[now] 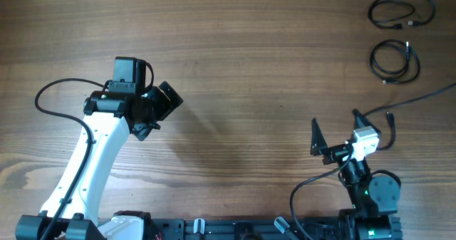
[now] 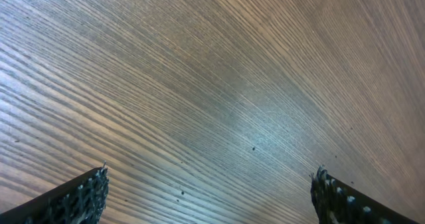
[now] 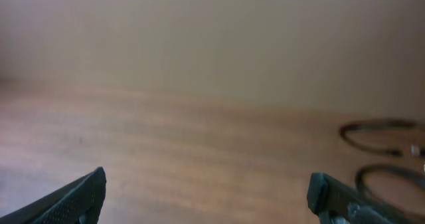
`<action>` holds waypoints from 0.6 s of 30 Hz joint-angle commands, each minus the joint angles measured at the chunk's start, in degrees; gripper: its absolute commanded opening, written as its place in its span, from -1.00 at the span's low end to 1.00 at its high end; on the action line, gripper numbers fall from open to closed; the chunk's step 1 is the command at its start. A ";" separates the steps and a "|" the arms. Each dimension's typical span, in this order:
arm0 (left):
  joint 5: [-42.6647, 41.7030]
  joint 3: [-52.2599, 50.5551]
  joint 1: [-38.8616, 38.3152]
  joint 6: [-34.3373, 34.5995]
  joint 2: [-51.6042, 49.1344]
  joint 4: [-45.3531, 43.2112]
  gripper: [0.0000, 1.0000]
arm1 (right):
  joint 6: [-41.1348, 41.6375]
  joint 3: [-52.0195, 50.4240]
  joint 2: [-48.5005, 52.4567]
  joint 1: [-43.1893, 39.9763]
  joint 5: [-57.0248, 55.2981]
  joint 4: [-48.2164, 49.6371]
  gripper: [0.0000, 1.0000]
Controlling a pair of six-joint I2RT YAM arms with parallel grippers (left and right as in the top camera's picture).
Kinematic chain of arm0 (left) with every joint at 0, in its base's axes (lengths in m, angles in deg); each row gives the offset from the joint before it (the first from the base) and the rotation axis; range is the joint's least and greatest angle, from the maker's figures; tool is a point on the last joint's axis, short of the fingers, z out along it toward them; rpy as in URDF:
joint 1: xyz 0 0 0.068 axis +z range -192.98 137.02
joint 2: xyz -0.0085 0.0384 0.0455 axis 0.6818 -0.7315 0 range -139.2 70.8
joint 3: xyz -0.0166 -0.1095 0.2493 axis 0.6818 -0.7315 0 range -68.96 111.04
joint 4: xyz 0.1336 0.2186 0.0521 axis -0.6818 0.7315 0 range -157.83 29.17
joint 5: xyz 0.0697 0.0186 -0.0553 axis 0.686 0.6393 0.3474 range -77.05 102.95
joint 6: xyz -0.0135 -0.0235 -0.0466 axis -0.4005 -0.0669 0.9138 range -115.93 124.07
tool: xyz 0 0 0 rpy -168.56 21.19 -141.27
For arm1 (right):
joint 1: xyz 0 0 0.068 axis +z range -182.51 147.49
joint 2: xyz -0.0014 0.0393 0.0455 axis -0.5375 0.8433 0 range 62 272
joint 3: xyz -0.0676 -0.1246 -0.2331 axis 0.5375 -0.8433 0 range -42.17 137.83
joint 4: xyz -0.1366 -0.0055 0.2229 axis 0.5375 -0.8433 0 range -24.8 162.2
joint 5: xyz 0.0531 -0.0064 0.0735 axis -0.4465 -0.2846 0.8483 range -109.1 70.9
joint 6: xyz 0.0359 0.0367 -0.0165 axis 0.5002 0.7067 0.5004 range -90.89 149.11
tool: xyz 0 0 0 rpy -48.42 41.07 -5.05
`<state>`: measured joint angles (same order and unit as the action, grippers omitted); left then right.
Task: Untangle cables
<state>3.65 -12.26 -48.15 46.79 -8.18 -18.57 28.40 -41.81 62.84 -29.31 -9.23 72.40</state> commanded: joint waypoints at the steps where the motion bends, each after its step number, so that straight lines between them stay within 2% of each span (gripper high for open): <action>1: 0.37 -0.46 0.15 0.11 -0.52 0.00 1.00 | -1.79 -0.09 -0.66 -0.28 -2.10 0.11 0.99; 7: 0.37 -0.46 0.15 0.11 -0.52 0.00 1.00 | 2.43 -0.04 -0.66 -0.28 -4.85 -0.35 0.99; 18: 0.37 -0.46 0.15 0.11 -0.52 0.00 1.00 | 0.76 -0.04 -0.66 -1.11 -6.45 -0.50 0.99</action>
<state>3.65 -12.26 -48.15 46.79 -8.18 -18.57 29.23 -41.81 62.84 -29.46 -14.49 71.97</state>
